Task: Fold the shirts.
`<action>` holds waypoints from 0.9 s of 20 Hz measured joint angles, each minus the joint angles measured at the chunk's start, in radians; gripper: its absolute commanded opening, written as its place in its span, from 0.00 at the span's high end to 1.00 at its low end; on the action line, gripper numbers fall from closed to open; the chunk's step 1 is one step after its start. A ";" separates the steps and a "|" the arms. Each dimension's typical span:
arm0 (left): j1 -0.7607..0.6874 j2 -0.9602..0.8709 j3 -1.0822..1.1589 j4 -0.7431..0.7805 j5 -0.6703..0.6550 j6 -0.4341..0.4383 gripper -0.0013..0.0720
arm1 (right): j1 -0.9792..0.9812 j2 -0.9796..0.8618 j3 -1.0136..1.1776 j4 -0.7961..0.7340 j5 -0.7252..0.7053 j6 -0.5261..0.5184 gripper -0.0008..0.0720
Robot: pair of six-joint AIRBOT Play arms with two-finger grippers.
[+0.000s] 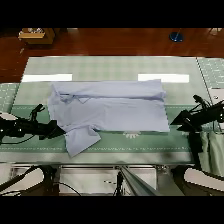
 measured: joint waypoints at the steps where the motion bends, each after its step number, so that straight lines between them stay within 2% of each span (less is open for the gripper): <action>1: 0.000 0.000 0.000 0.001 -0.009 0.002 0.96 | 0.000 0.000 -0.031 0.011 -0.022 0.000 0.27; 3: 0.002 0.000 0.001 -0.001 -0.012 0.005 0.96 | -0.001 0.000 -0.077 0.058 -0.068 0.002 0.29; 4: 0.002 0.000 0.003 -0.001 -0.014 0.007 0.96 | -0.001 0.001 -0.096 0.085 -0.084 0.003 0.38; 7: 0.002 0.000 0.013 -0.025 -0.016 0.021 0.96 | -0.001 0.001 -0.130 0.131 -0.167 0.009 0.90; 8: 0.002 0.000 0.018 -0.048 -0.018 0.031 0.96 | -0.001 0.001 -0.135 0.150 -0.190 0.019 0.96; 15: 0.002 0.080 0.171 -0.204 -0.078 0.118 0.96 | -0.001 0.109 -0.072 0.326 -0.156 -0.099 0.96; 18: -0.010 0.113 0.298 -0.272 -0.053 0.129 0.96 | 0.015 0.185 0.031 0.402 -0.213 -0.112 0.96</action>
